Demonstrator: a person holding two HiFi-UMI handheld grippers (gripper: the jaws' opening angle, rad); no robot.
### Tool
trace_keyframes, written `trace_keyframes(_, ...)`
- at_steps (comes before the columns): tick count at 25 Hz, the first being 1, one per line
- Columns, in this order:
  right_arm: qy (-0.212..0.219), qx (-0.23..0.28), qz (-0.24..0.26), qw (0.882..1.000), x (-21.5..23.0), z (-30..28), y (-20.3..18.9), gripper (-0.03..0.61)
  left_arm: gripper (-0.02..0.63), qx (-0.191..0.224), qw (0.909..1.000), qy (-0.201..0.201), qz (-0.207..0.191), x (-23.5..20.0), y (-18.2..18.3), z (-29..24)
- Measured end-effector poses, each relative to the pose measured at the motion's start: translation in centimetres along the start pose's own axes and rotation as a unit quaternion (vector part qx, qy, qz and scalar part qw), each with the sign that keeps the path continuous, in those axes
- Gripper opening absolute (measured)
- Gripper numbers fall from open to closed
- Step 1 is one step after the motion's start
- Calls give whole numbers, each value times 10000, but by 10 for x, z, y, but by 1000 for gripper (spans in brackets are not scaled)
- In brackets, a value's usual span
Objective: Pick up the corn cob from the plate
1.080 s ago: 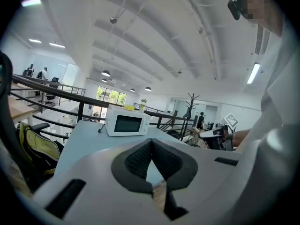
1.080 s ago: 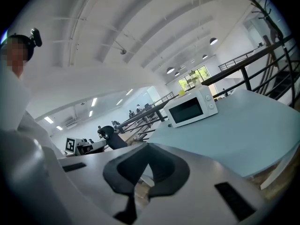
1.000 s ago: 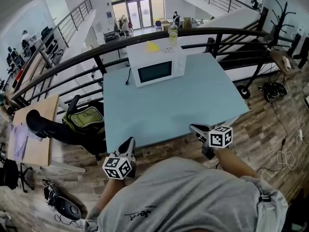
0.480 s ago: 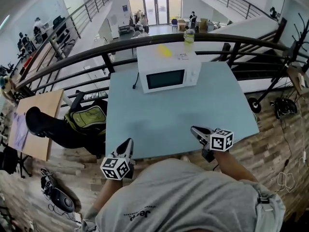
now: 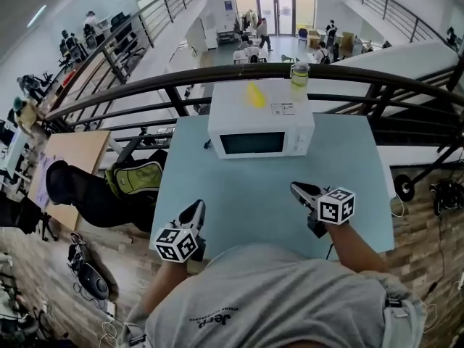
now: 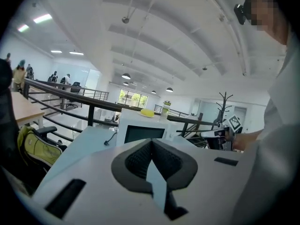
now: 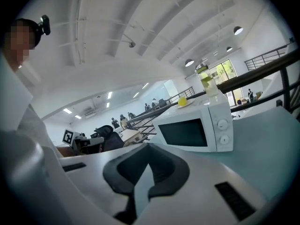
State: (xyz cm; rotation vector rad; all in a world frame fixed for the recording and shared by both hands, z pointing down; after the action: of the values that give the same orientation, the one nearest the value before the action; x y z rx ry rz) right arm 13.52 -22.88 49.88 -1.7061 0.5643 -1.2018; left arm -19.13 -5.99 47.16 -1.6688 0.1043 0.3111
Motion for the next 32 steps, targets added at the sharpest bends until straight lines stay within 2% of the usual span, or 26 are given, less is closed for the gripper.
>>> trace_keyframes(3, -42, -51, 245, 9997, 19, -18, 23, 15, 8, 34, 9999, -64, -128, -1, 15, -28)
trace_keyframes(7, -236, -3, 539, 9983, 31, -57, 56, 15, 8, 146, 9996, -169, -190, -27, 41, -64)
trace_keyframes(11, -580, 40, 929, 9940, 40, -110, 90, 20, 8, 212, 9978, -521, -337, -59, 65, -107)
trace_keyframes(15, -759, 43, 1123, 9908, 42, -164, 121, 100, 8, 274, 9948, -863, -476, -88, 89, -145)
trace_keyframes(20, -1074, -43, 1526, 9824, 69, -220, 160, 138, 8, 330, 9928, -1053, -467, -104, 99, -203)
trace_keyframes(26, -1234, -285, 1659, 9780, 116, -284, 173, 184, 8, 460, 9925, -1010, -502, -124, 95, -259)
trace_keyframes(32, -1312, -639, 1360, 9799, 151, -324, 172, 241, 8, 465, 9926, -1023, -460, -134, 99, -301)
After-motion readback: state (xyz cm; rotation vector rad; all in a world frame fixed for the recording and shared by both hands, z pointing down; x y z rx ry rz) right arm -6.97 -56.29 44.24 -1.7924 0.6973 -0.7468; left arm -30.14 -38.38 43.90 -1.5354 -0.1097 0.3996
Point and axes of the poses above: the fingertips, and each gripper's own axes: z backward along the fingers, x to its right, y out of its top, the point moved 7 cm from there along z, backward along the fingers, and after that the axes turned 13 degrees about x, right-handed, at the moved point
